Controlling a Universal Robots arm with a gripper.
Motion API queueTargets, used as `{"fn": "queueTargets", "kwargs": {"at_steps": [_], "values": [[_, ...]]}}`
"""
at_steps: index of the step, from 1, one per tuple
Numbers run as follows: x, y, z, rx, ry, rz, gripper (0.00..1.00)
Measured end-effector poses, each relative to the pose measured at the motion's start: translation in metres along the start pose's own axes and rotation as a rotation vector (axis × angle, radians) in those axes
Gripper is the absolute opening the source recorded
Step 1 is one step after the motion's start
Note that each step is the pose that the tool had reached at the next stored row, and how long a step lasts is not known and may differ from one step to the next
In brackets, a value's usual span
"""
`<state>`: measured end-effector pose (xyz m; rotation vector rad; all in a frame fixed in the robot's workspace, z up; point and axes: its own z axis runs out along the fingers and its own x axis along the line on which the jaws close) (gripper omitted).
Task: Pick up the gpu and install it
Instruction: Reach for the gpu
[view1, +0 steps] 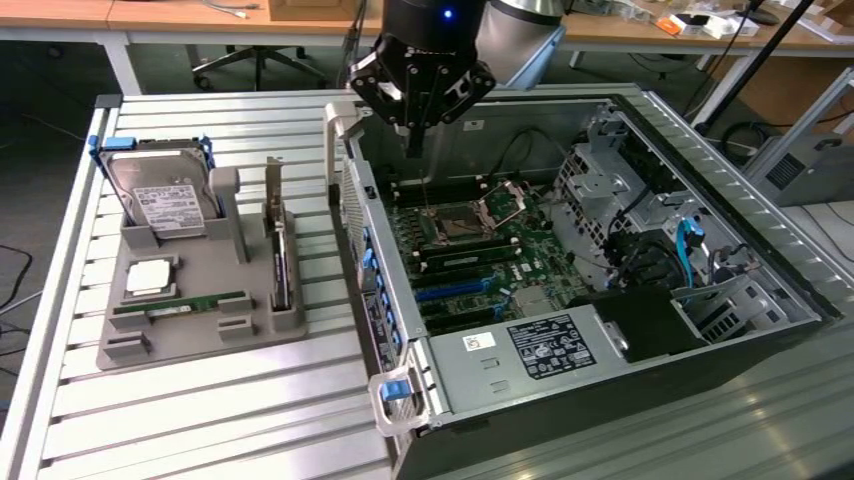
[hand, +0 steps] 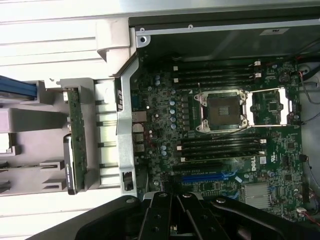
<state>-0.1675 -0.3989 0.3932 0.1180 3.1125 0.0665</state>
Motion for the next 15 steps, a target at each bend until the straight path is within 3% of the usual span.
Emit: {"fn": "queueTargets", "kwargs": {"at_steps": [15], "values": [[0.005,-0.0004,-0.0001,0.0005,0.0,0.0,0.11]]}}
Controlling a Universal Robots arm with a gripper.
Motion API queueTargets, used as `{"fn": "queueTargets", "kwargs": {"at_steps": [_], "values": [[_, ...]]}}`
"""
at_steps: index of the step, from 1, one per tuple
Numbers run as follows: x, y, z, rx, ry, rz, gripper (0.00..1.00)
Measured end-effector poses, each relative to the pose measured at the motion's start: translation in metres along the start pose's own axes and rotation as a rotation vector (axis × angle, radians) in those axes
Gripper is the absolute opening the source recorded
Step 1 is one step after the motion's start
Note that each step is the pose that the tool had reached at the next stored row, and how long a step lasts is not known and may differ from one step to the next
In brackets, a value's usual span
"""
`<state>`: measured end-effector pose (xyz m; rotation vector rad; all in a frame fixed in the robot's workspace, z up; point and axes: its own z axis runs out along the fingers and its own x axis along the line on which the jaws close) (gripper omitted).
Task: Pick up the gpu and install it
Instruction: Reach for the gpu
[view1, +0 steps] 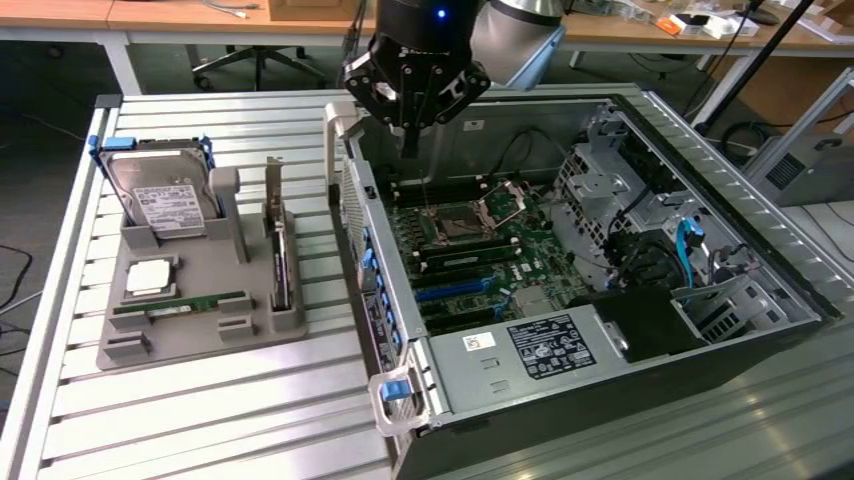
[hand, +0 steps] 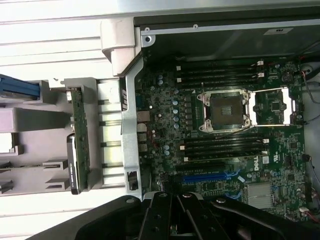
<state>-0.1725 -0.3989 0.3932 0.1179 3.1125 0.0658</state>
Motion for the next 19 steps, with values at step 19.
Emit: {"fn": "queueTargets", "kwargs": {"at_steps": [19], "values": [[0.0061,-0.0005,-0.0001,0.0011,-0.0001,0.0,0.11]]}}
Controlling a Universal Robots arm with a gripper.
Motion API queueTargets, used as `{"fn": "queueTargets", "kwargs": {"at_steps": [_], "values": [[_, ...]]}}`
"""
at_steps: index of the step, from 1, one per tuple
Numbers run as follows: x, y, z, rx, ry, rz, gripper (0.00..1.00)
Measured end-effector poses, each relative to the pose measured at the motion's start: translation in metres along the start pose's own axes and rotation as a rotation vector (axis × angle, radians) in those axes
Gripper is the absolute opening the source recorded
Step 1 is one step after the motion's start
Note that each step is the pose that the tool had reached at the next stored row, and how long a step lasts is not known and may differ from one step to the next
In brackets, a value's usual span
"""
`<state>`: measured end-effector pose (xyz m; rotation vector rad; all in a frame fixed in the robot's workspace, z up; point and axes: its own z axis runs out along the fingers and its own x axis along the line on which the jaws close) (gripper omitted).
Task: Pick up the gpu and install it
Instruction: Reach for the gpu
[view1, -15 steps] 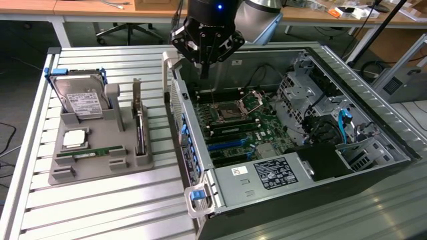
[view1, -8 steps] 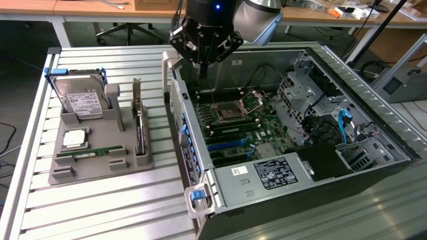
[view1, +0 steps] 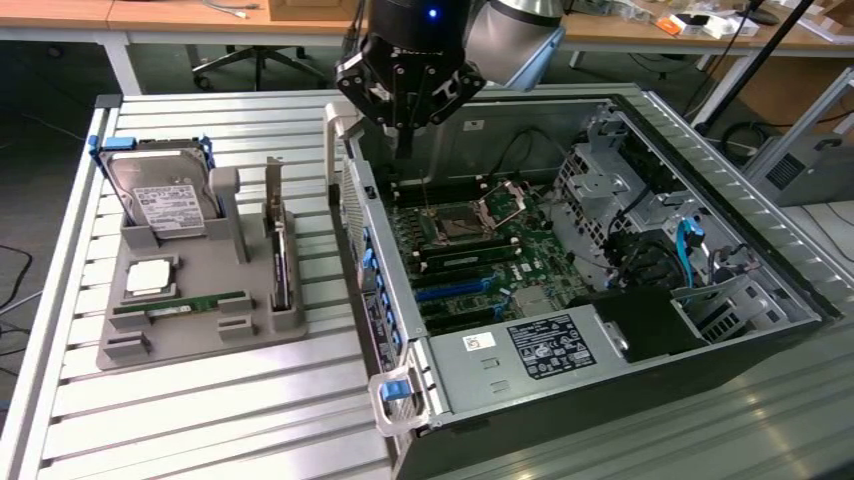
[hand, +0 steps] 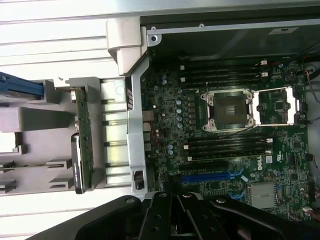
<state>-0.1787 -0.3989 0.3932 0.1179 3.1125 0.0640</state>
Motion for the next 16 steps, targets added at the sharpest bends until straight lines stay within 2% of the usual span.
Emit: {"fn": "queueTargets", "kwargs": {"at_steps": [16], "values": [[0.0045,-0.0003,-0.0001,0.0013,-0.0001,0.0,0.11]]}}
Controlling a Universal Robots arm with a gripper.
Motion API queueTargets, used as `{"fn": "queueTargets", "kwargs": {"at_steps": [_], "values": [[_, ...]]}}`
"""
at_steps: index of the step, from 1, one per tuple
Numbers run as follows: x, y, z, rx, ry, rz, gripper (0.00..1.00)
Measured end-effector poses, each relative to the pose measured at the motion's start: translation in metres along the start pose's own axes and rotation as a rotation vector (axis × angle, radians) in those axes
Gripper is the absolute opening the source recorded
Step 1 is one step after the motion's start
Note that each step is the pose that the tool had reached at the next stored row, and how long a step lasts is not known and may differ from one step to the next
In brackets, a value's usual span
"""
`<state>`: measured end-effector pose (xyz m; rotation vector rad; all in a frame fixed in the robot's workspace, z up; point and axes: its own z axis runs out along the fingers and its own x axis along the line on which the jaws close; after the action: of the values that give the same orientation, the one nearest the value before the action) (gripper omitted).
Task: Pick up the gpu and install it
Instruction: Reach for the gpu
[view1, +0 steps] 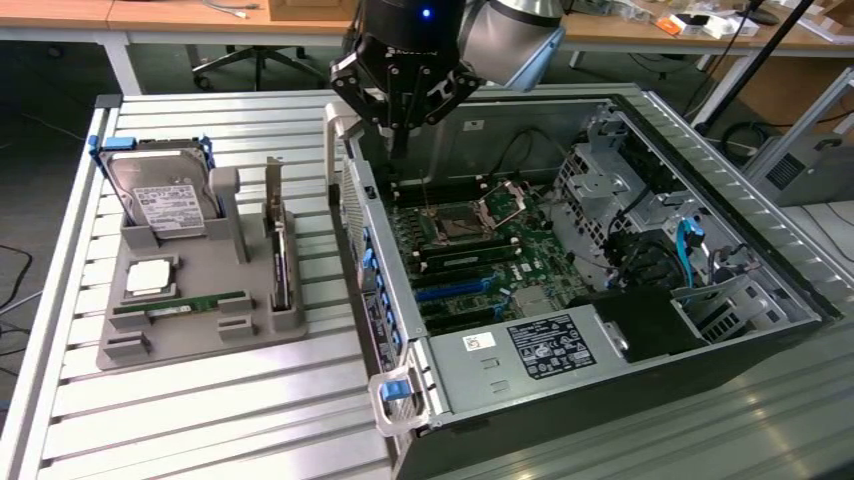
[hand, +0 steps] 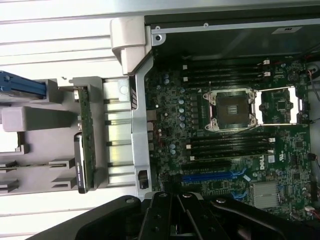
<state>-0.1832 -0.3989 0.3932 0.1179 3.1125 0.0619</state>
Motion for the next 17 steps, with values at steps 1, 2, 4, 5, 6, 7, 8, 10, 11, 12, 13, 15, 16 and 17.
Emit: {"fn": "queueTargets", "kwargs": {"at_steps": [1,2,4,5,6,7,8,10,11,12,13,15,16,17], "values": [[0.0003,0.0,0.0,0.0,0.0,0.0,0.11],[0.0005,0.0,0.0,0.0001,0.0,0.0,0.11],[0.0011,-0.0001,0.0,0.0002,0.0,0.0,0.11],[0.0014,-0.0001,-0.0001,0.0003,0.0,0.0,0.11],[0.0017,-0.0001,-0.0001,0.0003,0.0,0.0,0.11],[0.0021,-0.0002,-0.0001,0.0003,-0.0001,0.0,0.11],[0.0024,-0.0002,-0.0001,0.0003,-0.0001,0.0,0.11],[0.0031,-0.0002,-0.0001,0.0004,0.0,0.0,0.11],[0.0035,-0.0003,-0.0001,0.0004,-0.0001,0.0,0.11],[0.0038,-0.0003,-0.0001,0.0004,-0.0001,0.0,0.11],[0.0042,-0.0003,-0.0001,0.0005,0.0,0.0,0.11],[0.0048,-0.0004,-0.0001,0.0006,-0.0001,0.0,0.11],[0.0052,-0.0004,-0.0001,0.0006,-0.0001,0.0,0.11],[0.0055,-0.0004,-0.0001,0.0007,-0.0001,0.0,0.11]]}}
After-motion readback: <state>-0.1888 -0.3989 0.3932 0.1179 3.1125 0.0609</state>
